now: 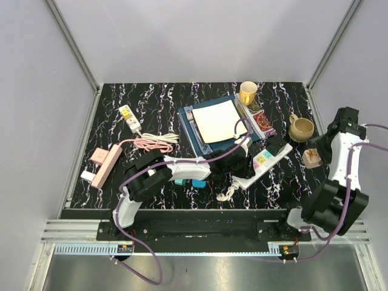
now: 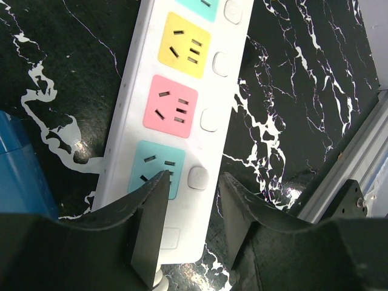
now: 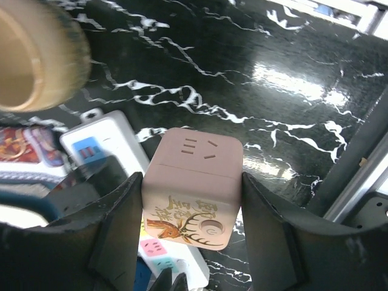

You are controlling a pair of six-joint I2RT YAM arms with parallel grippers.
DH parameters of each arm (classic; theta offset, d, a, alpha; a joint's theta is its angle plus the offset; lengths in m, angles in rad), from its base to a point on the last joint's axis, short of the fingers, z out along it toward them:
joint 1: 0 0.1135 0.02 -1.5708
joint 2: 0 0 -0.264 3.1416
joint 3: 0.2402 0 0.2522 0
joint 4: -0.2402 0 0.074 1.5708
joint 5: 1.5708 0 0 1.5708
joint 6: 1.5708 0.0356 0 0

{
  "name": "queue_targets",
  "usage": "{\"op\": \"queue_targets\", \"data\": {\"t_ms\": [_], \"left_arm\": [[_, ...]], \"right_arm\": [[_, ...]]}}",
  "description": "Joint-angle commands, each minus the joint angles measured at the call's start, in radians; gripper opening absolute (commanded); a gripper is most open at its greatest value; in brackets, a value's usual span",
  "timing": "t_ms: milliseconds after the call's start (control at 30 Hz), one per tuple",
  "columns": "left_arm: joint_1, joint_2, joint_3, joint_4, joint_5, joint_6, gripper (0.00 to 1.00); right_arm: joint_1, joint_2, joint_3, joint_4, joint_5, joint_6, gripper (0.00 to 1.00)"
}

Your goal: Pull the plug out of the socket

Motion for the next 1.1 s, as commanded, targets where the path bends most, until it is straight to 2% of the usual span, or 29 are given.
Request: {"op": "queue_targets", "data": {"t_ms": [0,267,467,700,767,967,1067], "left_arm": [[0.001,0.094,-0.073,-0.239,-0.025,0.037,0.47],[0.001,0.076,-0.081,-0.237,-0.030,0.037,0.48],[-0.001,0.083,-0.075,-0.235,-0.029,0.031,0.48],[0.001,0.077,-0.063,-0.248,-0.038,0.043,0.49],[-0.001,0.074,-0.064,-0.252,-0.042,0.043,0.49],[0.001,0.069,-0.072,-0.249,-0.047,0.043,0.50],[0.001,0.071,-0.069,-0.249,-0.045,0.043,0.50]], "right_arm": [[-0.002,0.081,-0.035,0.009,0.133,0.120,0.29],[-0.005,0.205,-0.021,0.048,0.264,0.188,0.32],[-0.005,0.263,-0.057,0.117,0.264,0.193,0.33],[-0.005,0.334,-0.055,0.149,0.265,0.194,0.40],[-0.005,0.339,-0.053,0.157,0.262,0.187,0.55],[-0.005,0.313,-0.040,0.163,0.224,0.139,0.75],[-0.005,0.297,-0.031,0.170,0.207,0.111,0.82]]}}
